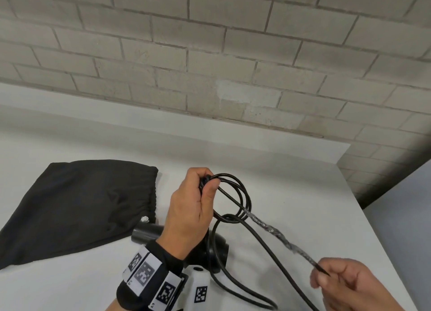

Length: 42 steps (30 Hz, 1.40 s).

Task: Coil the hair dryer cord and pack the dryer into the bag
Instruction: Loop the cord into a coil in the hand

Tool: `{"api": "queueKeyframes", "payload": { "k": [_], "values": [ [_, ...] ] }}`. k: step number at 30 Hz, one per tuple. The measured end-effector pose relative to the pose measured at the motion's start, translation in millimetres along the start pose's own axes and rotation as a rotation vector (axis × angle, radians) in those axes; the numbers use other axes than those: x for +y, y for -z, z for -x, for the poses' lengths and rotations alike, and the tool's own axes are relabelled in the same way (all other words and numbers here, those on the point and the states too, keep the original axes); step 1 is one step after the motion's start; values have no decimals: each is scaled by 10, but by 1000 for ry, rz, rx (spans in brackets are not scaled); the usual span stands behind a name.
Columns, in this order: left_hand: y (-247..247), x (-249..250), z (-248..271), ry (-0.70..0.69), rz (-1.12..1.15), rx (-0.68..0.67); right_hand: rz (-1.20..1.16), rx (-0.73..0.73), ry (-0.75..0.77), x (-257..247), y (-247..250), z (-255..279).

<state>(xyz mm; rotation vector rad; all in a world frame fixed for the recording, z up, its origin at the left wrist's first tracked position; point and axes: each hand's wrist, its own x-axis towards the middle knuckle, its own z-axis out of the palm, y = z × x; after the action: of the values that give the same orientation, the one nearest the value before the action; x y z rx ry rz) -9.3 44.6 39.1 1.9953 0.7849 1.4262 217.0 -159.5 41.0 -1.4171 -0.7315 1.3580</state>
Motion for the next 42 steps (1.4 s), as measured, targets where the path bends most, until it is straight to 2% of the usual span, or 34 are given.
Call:
{"api": "queueKeyframes", "payload": {
  "k": [6,9,11,14,17,20,21,24,26,30,33,35,42],
  "values": [
    [82,-75,-53,57,-3,45,40,430,281,51,-251,-229],
    [81,-59,-33,72,-7,59,223,651,409,94,-407,-380],
    [72,-63,-28,75,-14,68,373,788,567,83,-581,-434],
    [67,-58,-36,77,-20,70,616,940,925,-20,-918,-441],
    [68,-52,-40,78,-24,72,901,1019,1194,-72,-1111,-506],
    [73,-54,-35,81,-31,68,1022,1043,1336,-45,-1152,-600],
    [75,-53,-34,83,-31,68,1015,998,1404,-34,-1143,-623],
    [78,-54,-39,80,-42,74,1003,693,1564,-8,-1129,-631],
    [72,-65,-48,84,-47,77,1021,594,1582,22,-1118,-615],
    [62,-73,-62,98,-41,67,1034,566,1582,80,-1114,-550],
    [65,-71,-66,88,-44,67,1092,316,1574,44,-1068,-553],
    [66,-63,-73,83,-47,70,1167,173,1493,42,-1068,-647],
    [99,-40,-80,71,-23,27,1435,338,1088,23,-1154,-882]
  ]
}}
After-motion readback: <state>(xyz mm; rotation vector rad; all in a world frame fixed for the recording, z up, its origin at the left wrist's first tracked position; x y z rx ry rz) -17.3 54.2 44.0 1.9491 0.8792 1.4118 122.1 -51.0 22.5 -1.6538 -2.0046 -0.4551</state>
